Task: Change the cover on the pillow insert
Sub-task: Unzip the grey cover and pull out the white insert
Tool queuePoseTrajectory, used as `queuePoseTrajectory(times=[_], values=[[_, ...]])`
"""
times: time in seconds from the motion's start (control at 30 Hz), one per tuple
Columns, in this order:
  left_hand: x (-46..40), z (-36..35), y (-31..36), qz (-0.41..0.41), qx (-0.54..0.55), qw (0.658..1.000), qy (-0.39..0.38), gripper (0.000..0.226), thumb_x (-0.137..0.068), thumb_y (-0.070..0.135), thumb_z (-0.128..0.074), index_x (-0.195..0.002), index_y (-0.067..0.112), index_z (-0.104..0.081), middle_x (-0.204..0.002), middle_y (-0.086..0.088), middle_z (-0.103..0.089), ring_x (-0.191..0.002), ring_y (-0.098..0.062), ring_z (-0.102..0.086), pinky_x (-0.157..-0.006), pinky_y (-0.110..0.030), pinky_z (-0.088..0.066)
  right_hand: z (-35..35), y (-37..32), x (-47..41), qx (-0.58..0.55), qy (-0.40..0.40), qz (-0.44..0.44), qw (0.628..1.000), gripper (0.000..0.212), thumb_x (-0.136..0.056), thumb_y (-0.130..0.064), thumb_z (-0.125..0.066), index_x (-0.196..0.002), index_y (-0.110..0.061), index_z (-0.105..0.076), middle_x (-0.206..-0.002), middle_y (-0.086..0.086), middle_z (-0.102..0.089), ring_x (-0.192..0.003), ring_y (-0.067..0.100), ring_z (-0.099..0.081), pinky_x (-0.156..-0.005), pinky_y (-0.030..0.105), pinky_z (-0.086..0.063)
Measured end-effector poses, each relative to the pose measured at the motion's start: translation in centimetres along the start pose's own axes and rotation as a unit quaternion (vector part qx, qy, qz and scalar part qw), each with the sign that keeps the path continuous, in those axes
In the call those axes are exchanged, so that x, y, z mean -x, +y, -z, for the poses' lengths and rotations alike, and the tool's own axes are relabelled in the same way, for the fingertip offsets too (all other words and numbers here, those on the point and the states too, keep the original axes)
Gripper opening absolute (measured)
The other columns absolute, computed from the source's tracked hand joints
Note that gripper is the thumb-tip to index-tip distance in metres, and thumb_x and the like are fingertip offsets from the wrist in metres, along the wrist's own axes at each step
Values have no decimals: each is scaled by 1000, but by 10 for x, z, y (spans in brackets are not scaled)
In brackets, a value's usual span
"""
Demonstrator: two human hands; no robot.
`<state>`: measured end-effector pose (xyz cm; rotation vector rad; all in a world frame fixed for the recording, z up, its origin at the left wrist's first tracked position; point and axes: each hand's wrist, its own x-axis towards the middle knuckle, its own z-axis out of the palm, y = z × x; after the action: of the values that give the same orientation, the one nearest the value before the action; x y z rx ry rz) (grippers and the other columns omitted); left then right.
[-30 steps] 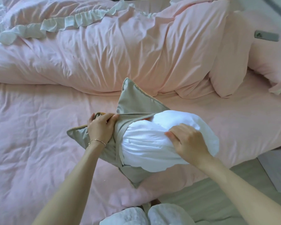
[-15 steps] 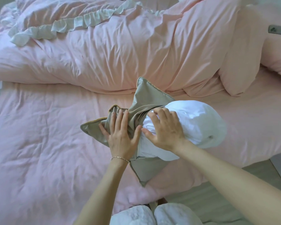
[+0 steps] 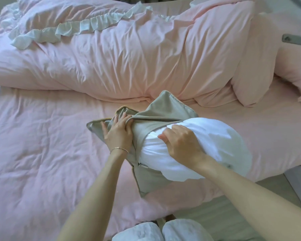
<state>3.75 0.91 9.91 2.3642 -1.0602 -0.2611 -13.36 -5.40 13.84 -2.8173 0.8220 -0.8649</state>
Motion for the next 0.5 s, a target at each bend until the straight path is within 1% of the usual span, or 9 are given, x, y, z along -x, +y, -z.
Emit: queuePoseTrajectory(times=[0.03, 0.07, 0.13, 0.17, 0.27, 0.33, 0.37, 0.43, 0.5], values=[[-5, 6, 0, 36, -10, 998, -48, 33, -98, 32, -37, -119, 25, -61, -133, -4, -55, -129, -24, -42, -114, -41, -11, 8, 2, 6, -4, 2, -7, 1000, 54, -101, -31, -26, -57, -7, -46, -48, 5, -39, -44, 21, -36, -51, 27, -23], [-10, 12, 0, 66, -14, 994, -88, 35, -98, 35, -37, -120, 22, -61, -128, -12, -58, -124, -30, -45, -111, -42, -21, 17, 5, 12, -8, 3, -15, 1000, 55, -101, -32, -27, -57, -6, -47, -49, 5, -39, -44, 22, -37, -52, 28, -24], [-17, 16, 0, 98, -7, 988, -120, 42, -96, 42, -38, -116, 16, -63, -116, -21, -62, -112, -38, -51, -97, -41, -37, 31, 13, 21, -16, 9, -34, 999, 55, -101, -32, -28, -59, -5, -49, -50, 7, -41, -45, 24, -40, -51, 30, -28], [-19, 15, 0, 105, -2, 986, -128, 44, -95, 45, -38, -114, 15, -64, -113, -22, -63, -108, -39, -54, -91, -40, -40, 36, 17, 25, -20, 13, -47, 999, 56, -101, -32, -28, -59, -4, -51, -51, 7, -42, -45, 25, -41, -51, 32, -29], [-21, 11, 0, 119, 12, 982, -144, 45, -95, 46, -39, -106, 11, -65, -108, -22, -64, -103, -38, -56, -81, -38, -42, 48, 30, 39, -20, 23, -72, 997, 59, -102, -34, -27, -59, -2, -52, -52, 8, -44, -48, 25, -42, -52, 32, -31], [-21, 13, -4, 136, 26, 979, -151, 42, -95, 44, -40, -99, 11, -66, -102, -21, -65, -99, -37, -57, -78, -37, -42, 60, 41, 53, -18, 26, -88, 996, 59, -102, -35, -26, -60, -1, -52, -54, 8, -45, -55, 22, -39, -53, 31, -32], [-19, 14, -5, 142, 47, 976, -159, 40, -94, 43, -42, -92, 11, -66, -95, -21, -65, -95, -36, -58, -76, -38, -42, 67, 47, 60, -18, 25, -98, 995, 59, -102, -34, -27, -61, -1, -53, -56, 9, -45, -58, 21, -37, -54, 29, -31], [-14, 14, 0, 126, 98, 973, -166, 37, -93, 39, -46, -80, 10, -65, -78, -19, -63, -84, -35, -58, -75, -39, -43, 77, 58, 69, -9, 12, -129, 992, 52, -98, -32, -33, -62, -1, -54, -58, 5, -43, -62, 18, -33, -57, 23, -29], [-8, 14, 15, 98, 138, 969, -179, 30, -91, 33, -51, -68, 18, -63, -68, -16, -60, -76, -34, -53, -76, -38, -42, 78, 65, 63, -9, -17, -169, 985, 43, -90, -30, -39, -59, -2, -52, -57, -1, -41, -65, 17, -33, -61, 28, -34]])
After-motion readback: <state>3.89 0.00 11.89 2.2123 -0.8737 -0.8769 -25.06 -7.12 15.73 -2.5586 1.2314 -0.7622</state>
